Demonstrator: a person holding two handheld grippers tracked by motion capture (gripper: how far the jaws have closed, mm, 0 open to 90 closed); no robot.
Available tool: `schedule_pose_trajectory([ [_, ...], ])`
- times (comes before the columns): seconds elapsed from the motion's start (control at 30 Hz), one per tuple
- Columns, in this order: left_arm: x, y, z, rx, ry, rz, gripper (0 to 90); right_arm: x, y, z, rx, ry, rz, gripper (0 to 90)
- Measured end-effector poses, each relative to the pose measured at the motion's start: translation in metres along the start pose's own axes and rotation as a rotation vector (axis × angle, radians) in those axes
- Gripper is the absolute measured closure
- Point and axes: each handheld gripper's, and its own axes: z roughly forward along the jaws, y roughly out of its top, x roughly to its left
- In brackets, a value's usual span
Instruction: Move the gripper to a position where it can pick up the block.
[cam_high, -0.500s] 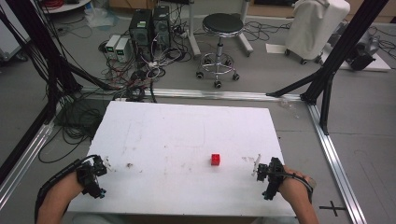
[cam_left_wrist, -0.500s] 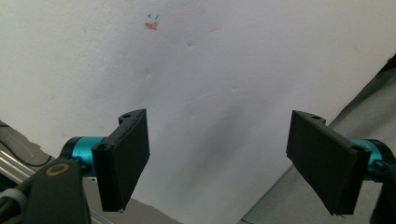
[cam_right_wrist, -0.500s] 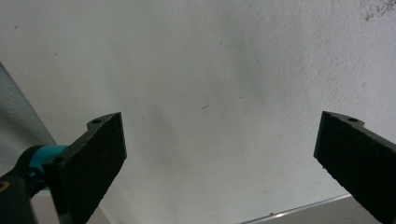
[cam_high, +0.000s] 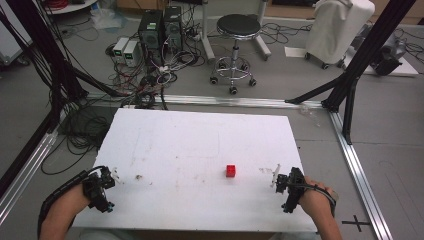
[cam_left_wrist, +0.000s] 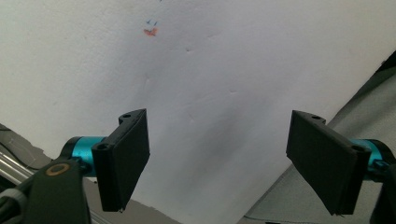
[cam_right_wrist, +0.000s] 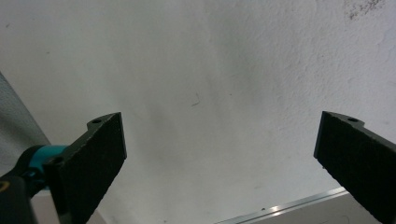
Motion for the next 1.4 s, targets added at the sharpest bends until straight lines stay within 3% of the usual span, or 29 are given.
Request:
schedule_pose_trajectory([
  [0.13,0.000,0.000,0.000,-0.002,0.005,-0.001,21.6,-0.003,0.001,-0.001,-0.005,0.009,0.002,1.5],
  [0.2,0.000,0.000,-0.001,-0.002,0.003,-0.001,21.7,-0.007,0.002,-0.001,-0.005,0.017,-0.023,1.5],
  [0.3,0.000,-0.001,0.000,-0.009,0.006,-0.006,21.6,-0.009,0.002,-0.002,-0.012,0.020,-0.010,1.5],
  [0.37,0.001,-0.001,-0.001,-0.004,0.004,-0.005,21.6,-0.015,0.001,-0.004,-0.013,0.009,-0.027,1.5],
  [0.5,0.001,-0.002,0.000,-0.005,0.005,-0.006,21.6,-0.024,-0.001,-0.007,-0.021,0.008,-0.014,1.5],
  [0.6,0.001,-0.002,0.000,-0.008,0.006,-0.008,21.7,-0.035,0.000,-0.010,-0.006,0.006,-0.070,1.6],
  [0.83,0.001,-0.002,0.001,-0.009,0.009,-0.013,21.6,-0.054,0.005,-0.020,-0.028,0.001,-0.070,1.5],
  [1.1,0.002,-0.003,0.003,-0.005,0.007,-0.016,21.7,-0.075,0.020,-0.043,-0.072,-0.009,-0.087,1.5],
  [1.17,0.002,-0.002,0.003,-0.005,0.005,-0.018,21.7,-0.081,0.028,-0.051,-0.057,-0.033,-0.114,1.6],
  [1.4,0.003,-0.002,0.003,-0.001,0.002,-0.015,21.7,-0.090,0.046,-0.066,-0.064,-0.041,-0.141,1.5],
])
